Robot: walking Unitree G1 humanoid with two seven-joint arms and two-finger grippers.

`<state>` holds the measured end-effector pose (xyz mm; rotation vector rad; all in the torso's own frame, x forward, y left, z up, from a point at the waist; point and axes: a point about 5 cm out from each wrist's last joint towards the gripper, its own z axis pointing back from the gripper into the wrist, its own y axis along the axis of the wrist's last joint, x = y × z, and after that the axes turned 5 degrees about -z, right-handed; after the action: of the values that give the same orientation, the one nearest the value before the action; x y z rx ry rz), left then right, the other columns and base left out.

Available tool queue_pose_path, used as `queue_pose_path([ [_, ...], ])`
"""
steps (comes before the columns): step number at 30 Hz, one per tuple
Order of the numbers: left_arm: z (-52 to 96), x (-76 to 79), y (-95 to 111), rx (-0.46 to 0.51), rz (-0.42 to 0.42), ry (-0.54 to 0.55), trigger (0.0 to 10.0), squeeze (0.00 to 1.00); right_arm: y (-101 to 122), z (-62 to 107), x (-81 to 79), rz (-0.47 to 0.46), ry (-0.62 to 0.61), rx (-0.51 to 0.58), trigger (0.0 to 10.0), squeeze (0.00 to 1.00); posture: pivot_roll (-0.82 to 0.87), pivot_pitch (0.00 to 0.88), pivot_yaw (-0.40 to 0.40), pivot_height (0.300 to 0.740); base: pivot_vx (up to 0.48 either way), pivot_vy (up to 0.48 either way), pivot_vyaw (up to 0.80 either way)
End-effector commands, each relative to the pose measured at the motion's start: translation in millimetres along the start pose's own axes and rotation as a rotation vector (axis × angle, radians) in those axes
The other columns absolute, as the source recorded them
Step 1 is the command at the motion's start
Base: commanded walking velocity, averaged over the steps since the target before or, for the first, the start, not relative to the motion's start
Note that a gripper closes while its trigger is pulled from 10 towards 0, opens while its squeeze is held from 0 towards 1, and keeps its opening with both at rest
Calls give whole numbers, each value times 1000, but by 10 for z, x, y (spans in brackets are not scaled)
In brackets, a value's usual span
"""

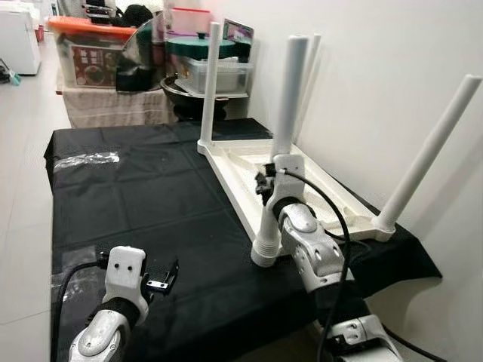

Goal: Building children table

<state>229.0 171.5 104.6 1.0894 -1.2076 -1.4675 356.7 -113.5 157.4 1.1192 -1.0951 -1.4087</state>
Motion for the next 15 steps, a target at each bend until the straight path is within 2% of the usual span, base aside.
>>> queue_pose_path([
  [1, 43, -21, -60, -26, 4, 19, 10000, 0, -588, 39, 187, 8, -117, -260, 10000, 0, 95, 0, -109, 740, 0, 0, 0],
  [4, 46, -21, -62, -26, 5, 20, 10000, 0, -579, 37, 198, -7, -140, -258, 10000, 0, 95, 0, -109, 740, 0, 0, 0],
  [5, 50, -9, -74, -29, 6, 18, 10000, 0, -563, 44, 255, -56, -195, -246, 10000, 0, 91, 0, -108, 740, 0, 0, 0],
  [10, 43, -1, -72, -29, 6, 15, 10000, 0, -555, 55, 263, -118, -204, -246, 10000, 0, 84, 0, -100, 740, 0, 0, 0],
  [15, 28, -13, -69, -29, -1, 8, 10000, 0, -597, 85, 293, -221, -237, -259, 10000, 0, 83, 0, -96, 740, 0, 0, 0],
])
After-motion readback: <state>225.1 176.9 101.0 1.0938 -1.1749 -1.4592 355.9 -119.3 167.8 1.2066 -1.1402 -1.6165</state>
